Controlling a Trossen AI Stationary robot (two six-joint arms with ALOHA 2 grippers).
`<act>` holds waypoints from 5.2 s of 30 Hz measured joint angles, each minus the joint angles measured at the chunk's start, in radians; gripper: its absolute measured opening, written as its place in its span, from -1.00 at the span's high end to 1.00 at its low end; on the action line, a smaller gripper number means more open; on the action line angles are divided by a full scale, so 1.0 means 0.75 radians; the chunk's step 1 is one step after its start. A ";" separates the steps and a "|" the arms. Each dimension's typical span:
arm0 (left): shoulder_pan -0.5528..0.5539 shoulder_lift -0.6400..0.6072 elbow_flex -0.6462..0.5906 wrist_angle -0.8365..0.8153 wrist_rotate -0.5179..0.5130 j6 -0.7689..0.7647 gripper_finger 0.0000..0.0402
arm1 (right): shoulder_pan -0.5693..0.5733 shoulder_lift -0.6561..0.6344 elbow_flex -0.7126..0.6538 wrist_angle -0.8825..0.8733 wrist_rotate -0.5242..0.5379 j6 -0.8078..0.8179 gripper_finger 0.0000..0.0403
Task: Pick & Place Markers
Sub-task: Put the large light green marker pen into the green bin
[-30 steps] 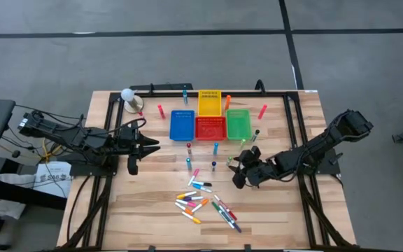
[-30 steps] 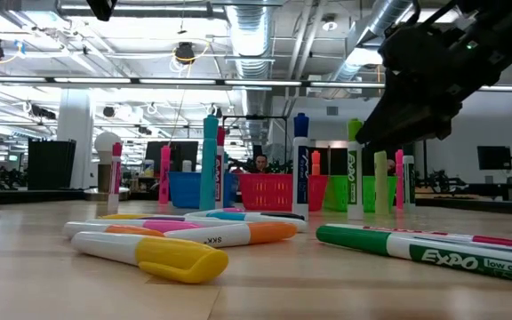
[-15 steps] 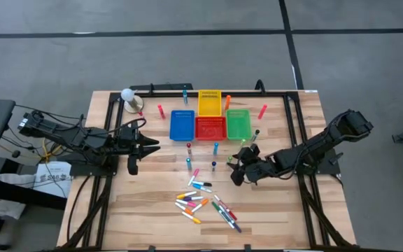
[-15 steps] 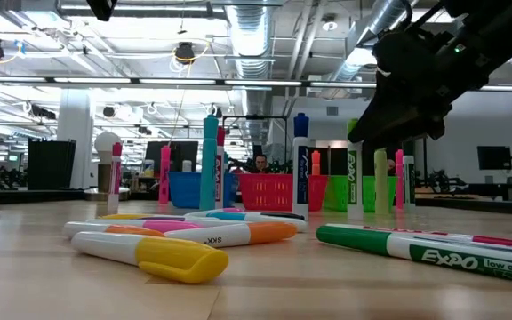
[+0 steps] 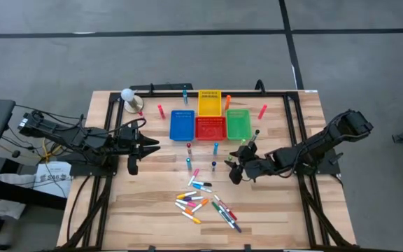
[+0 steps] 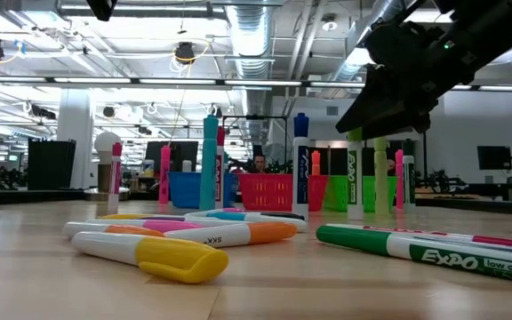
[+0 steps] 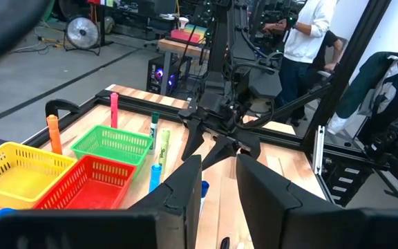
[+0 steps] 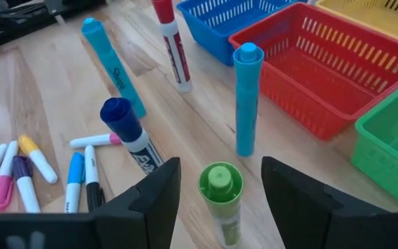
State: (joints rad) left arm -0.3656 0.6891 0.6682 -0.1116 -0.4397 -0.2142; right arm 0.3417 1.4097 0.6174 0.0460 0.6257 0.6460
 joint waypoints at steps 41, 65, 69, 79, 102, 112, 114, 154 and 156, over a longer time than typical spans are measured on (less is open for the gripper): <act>0.000 0.000 0.000 -0.002 0.000 0.000 0.54 | -0.004 0.000 0.000 -0.003 -0.033 -0.001 0.50; 0.000 0.000 0.000 -0.007 0.001 0.000 0.54 | -0.004 0.000 0.000 -0.002 -0.033 -0.001 0.61; 0.000 0.000 0.000 -0.007 0.001 0.000 0.54 | -0.004 0.000 0.000 -0.002 -0.033 -0.001 0.65; 0.000 0.000 0.000 -0.007 0.001 0.000 0.54 | -0.004 0.000 0.000 -0.001 -0.036 -0.001 0.65; 0.000 0.000 -0.001 -0.007 0.001 0.000 0.54 | -0.002 0.000 0.209 -0.299 -0.077 -0.006 0.64; 0.000 0.000 -0.001 -0.009 0.000 0.000 0.54 | -0.004 0.000 0.372 -0.466 -0.202 -0.097 0.64; 0.000 0.000 -0.001 -0.010 0.000 0.000 0.54 | -0.004 0.000 0.412 -0.530 -0.202 -0.099 0.64; -0.001 0.001 0.000 -0.015 0.000 -0.001 0.54 | -0.643 -0.001 1.037 -1.142 -0.258 -0.501 0.64; 0.000 0.001 -0.001 -0.015 0.000 -0.001 0.54 | -0.713 -0.001 1.037 -1.142 -0.315 -0.488 0.64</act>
State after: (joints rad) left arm -0.3659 0.6895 0.6678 -0.1226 -0.4397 -0.2146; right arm -0.1928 1.4094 1.3952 -0.8107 0.3893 0.2800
